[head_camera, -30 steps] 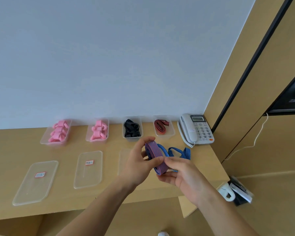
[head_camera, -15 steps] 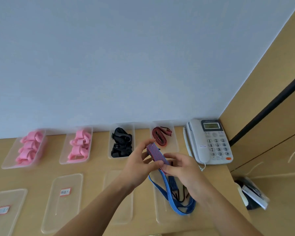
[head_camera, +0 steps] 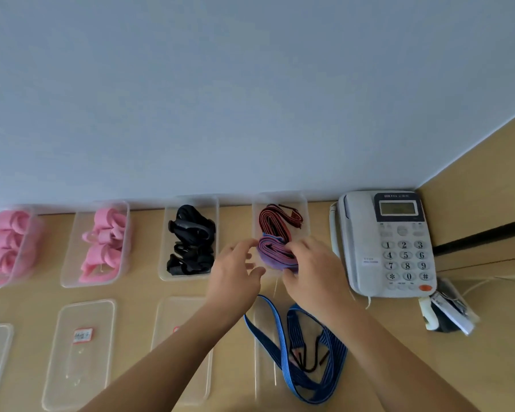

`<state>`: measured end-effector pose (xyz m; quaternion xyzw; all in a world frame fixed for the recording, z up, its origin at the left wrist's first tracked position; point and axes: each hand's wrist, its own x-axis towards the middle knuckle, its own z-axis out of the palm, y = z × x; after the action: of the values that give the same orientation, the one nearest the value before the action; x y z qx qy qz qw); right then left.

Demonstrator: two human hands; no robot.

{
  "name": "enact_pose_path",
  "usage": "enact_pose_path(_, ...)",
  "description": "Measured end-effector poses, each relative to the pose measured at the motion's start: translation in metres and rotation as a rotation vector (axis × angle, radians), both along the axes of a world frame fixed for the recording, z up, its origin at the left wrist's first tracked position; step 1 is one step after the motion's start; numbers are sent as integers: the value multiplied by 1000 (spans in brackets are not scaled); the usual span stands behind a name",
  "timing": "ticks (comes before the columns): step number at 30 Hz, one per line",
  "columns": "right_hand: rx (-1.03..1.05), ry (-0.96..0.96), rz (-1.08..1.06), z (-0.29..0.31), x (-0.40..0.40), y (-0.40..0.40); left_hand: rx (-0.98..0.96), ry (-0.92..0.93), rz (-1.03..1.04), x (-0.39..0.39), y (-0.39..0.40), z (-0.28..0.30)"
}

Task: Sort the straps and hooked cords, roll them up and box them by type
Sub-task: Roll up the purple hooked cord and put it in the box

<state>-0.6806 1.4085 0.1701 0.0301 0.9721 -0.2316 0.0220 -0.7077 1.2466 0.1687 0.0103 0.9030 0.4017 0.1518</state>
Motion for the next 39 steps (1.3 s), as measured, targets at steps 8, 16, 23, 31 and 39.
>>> enact_pose_path(8,59,-106,92,-3,-25,15,18,-7,72,-4,2,-8)
enact_pose_path(16,176,-93,216,5,-21,16,-108,166,-163,-3,4,-9)
enact_pose_path(23,233,-103,122,5,-18,4,-341,351,-434,-11,14,-30)
enact_pose_path(31,154,-110,81,-1,-19,9,-472,497,-389,-17,17,-33)
enact_pose_path(39,-124,-202,65,2,-12,24,-390,469,-387,-23,18,-35)
